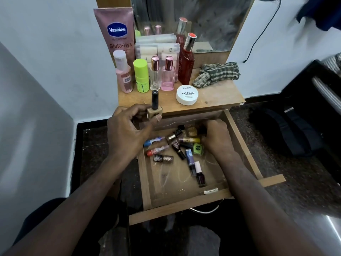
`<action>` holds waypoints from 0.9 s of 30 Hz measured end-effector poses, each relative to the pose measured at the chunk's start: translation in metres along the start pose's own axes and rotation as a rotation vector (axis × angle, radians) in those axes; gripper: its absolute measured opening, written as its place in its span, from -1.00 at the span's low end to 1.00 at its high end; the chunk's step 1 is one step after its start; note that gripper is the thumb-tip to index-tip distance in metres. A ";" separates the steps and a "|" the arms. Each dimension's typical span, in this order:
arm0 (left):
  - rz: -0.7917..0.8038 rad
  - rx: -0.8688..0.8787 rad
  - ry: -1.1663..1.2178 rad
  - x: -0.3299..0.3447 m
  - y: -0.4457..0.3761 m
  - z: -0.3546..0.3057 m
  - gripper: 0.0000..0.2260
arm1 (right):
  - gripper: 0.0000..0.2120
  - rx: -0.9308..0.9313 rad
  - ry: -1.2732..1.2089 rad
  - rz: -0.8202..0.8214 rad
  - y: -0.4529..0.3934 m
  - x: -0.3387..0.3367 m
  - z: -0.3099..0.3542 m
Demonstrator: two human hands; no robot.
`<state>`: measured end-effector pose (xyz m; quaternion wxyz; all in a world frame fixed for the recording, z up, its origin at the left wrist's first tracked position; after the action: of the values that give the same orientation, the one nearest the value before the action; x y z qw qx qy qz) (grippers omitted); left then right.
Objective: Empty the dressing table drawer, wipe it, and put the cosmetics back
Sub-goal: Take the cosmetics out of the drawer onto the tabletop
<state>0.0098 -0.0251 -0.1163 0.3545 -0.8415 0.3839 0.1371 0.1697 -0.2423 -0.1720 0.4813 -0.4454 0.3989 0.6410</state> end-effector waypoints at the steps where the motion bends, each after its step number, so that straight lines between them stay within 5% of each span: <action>1: -0.013 -0.014 -0.017 0.000 -0.001 0.004 -0.66 | -0.76 0.011 0.036 -0.012 0.002 0.000 0.000; 10: -0.044 -0.038 -0.146 -0.006 -0.006 0.014 -0.62 | -0.82 -0.043 0.067 0.107 0.010 -0.010 -0.003; 18: -0.065 0.003 -0.131 -0.012 -0.019 0.032 -0.61 | -0.84 -0.048 -0.685 0.136 0.055 -0.056 0.022; 27: -0.123 -0.039 -0.047 -0.015 -0.031 0.044 -0.69 | -0.83 -0.384 -0.760 -0.216 0.043 -0.051 0.125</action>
<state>0.0247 0.0279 -0.1248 0.3546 -0.8669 0.3203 0.1421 0.1120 -0.1477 -0.0846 0.5665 -0.2982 0.0184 0.7680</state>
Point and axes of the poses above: each hand's wrist, its own y-axis away from the middle knuckle, its own x-axis out of the palm, z = x × y, the point moved 1 cm from there along -y, towards the middle knuckle, and after that the axes turned 10 degrees about x, right-handed, at the moved point
